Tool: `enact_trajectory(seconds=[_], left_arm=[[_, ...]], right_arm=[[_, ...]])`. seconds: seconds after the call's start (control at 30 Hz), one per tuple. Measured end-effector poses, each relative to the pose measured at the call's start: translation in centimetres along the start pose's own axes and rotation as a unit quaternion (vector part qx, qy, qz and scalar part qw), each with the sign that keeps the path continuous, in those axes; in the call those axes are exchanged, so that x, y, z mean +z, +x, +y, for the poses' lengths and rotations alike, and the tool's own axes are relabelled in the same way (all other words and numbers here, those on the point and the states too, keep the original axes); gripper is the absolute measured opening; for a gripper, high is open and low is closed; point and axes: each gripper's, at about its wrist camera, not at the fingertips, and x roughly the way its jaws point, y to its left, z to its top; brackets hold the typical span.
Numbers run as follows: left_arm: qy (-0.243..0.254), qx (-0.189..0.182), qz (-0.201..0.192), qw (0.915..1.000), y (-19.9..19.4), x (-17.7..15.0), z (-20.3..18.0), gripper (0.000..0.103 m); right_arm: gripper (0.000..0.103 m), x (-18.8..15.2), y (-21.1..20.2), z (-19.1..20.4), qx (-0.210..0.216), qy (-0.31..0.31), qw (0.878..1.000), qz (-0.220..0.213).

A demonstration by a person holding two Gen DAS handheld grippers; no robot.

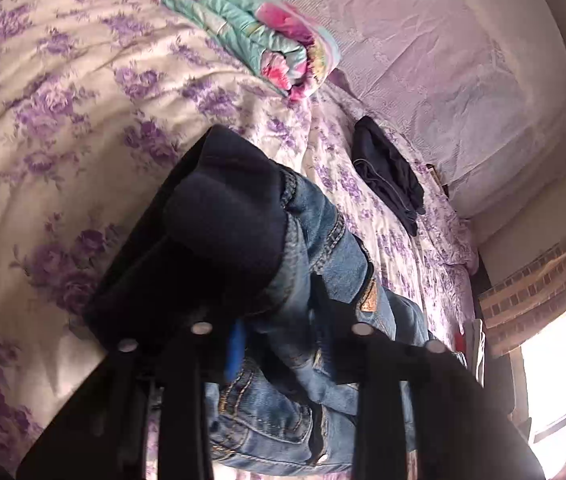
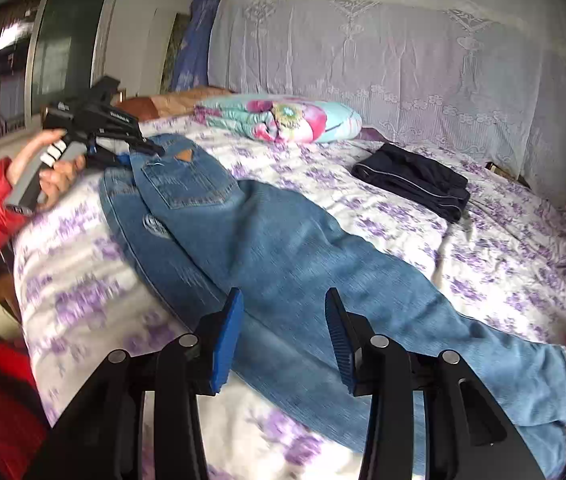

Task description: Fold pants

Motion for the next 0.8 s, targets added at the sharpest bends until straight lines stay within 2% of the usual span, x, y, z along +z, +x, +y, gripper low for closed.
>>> enact_trajectory(seconds=[0.17, 0.27, 0.37, 0.43, 0.53, 0.6, 0.67, 0.73, 0.8], left_arm=[[-0.019, -0.052, 0.003, 0.9985, -1.7, 0.0, -0.1, 0.016], [-0.013, -0.060, 0.005, 0.9981, -2.0, 0.3, -1.4, 0.015], [-0.013, -0.058, 0.006, 0.9982, -1.9, 0.7, -1.9, 0.014], [-0.014, -0.057, 0.009, 0.9982, -2.1, 0.6, -1.8, 0.014], [-0.010, -0.055, 0.007, 0.9984, -2.8, -0.2, -1.5, 0.014], [0.006, -0.046, 0.006, 0.9989, -3.5, -1.2, -1.5, 0.013], [0.024, -0.032, 0.011, 0.9991, -4.1, -2.7, -0.9, 0.013], [0.029, -0.016, 0.024, 0.9992, -3.7, -4.0, 0.4, 0.014], [0.016, -0.025, 0.030, 0.9991, -3.2, -4.8, 2.0, 0.014]], right_arm=[[0.043, -0.4, 1.5, 0.0, -0.004, -0.042, 0.998, 0.036], [0.043, -0.4, 3.5, 1.0, -0.007, -0.086, 0.995, 0.058], [0.042, -0.1, 4.8, 1.6, -0.032, -0.122, 0.990, 0.061], [0.003, 0.5, 4.4, 1.5, -0.042, -0.123, 0.990, 0.051], [0.003, 1.3, 1.3, 0.5, -0.053, -0.098, 0.994, 0.008], [0.003, 1.1, -0.6, 0.5, -0.049, -0.093, 0.994, 0.003], [0.003, -0.2, -1.5, 1.6, -0.037, -0.106, 0.994, 0.016], [0.003, -2.2, -0.3, 3.1, -0.032, -0.132, 0.989, 0.051], [0.004, -3.6, 1.2, 4.5, -0.053, -0.165, 0.982, 0.070]])
